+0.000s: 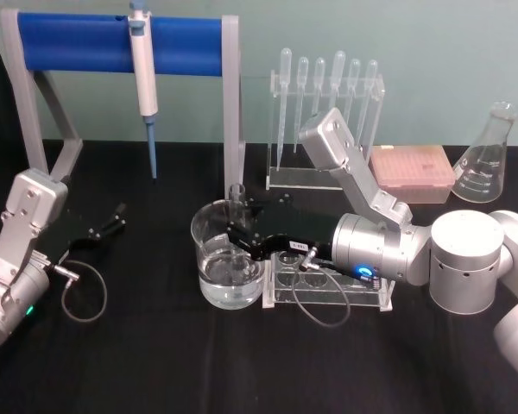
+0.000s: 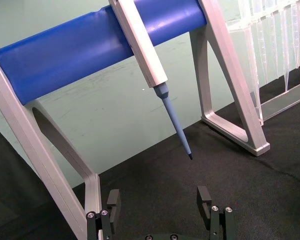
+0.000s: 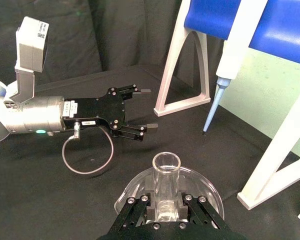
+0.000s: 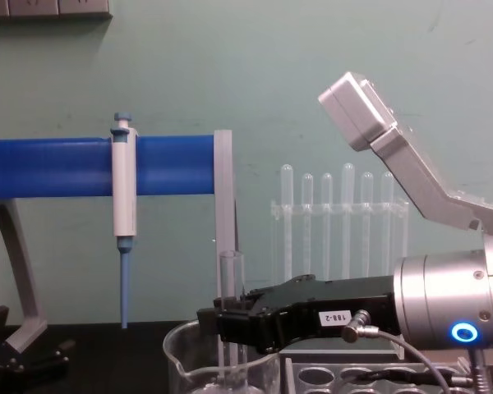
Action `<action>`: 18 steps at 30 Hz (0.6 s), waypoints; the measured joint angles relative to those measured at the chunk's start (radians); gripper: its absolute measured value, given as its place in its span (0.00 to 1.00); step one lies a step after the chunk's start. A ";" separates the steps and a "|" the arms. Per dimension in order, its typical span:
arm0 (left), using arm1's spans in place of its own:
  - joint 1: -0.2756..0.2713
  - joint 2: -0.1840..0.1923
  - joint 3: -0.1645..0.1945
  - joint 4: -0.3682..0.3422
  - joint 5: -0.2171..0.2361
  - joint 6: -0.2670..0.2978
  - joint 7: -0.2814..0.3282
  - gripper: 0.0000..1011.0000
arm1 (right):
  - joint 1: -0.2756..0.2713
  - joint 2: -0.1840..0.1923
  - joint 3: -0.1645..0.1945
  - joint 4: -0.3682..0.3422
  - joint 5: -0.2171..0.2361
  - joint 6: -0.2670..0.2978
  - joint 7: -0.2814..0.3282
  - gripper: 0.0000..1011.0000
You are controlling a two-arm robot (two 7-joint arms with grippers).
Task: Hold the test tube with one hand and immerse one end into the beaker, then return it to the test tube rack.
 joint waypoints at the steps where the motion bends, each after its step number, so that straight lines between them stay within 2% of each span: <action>1: 0.000 0.000 0.000 0.000 0.000 0.000 0.000 0.99 | 0.000 0.000 0.000 0.000 0.000 0.000 0.000 0.22; 18: 0.000 0.000 0.000 0.000 0.000 0.000 0.000 0.99 | 0.000 0.000 0.000 0.000 0.000 0.000 0.000 0.22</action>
